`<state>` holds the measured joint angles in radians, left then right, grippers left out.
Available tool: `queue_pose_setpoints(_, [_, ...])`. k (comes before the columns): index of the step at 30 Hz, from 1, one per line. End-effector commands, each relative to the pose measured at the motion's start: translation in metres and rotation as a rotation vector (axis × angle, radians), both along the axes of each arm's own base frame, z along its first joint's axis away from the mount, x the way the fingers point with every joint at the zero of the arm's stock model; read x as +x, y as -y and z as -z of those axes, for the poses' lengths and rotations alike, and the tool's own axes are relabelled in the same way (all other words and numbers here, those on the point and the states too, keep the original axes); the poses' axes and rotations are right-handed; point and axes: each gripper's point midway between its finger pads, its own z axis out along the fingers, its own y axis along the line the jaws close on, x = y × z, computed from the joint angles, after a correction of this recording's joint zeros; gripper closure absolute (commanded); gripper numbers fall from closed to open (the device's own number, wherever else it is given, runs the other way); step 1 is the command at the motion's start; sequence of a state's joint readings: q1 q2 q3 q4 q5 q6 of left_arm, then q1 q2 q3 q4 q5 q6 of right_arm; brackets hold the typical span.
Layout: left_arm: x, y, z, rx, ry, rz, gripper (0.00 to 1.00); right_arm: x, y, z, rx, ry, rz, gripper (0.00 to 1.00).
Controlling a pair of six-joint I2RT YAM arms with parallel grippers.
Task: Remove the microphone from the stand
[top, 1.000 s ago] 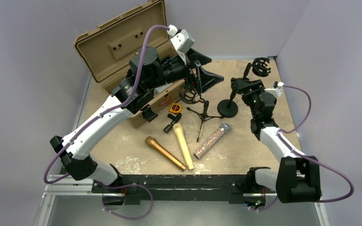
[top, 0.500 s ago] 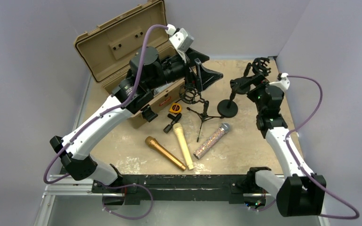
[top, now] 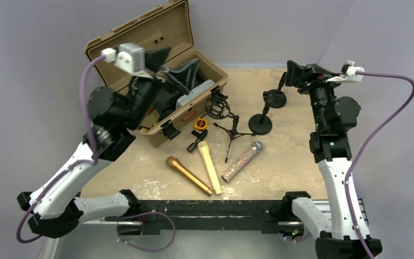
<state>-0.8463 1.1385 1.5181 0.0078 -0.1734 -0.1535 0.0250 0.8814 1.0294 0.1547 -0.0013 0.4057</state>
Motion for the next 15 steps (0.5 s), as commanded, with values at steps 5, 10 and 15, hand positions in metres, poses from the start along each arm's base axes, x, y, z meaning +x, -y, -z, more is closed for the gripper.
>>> queue_pose_setpoints(5, [-0.006, -0.110, -0.026, -0.201, 0.081, -0.406, 0.08, -0.048, -0.045, -0.107, -0.147, 0.350, -0.235, 0.01])
queue_pose_setpoints(10, [-0.023, -0.136, -0.004, -0.133, 0.111, -0.450, 0.07, -0.074, -0.050, -0.129, -0.158, 0.452, -0.263, 0.01])
queue_pose_setpoints(15, [-0.031, -0.149, 0.025, -0.046, 0.113, -0.481, 0.07, -0.102, -0.035, -0.145, -0.111, 0.516, -0.189, 0.01])
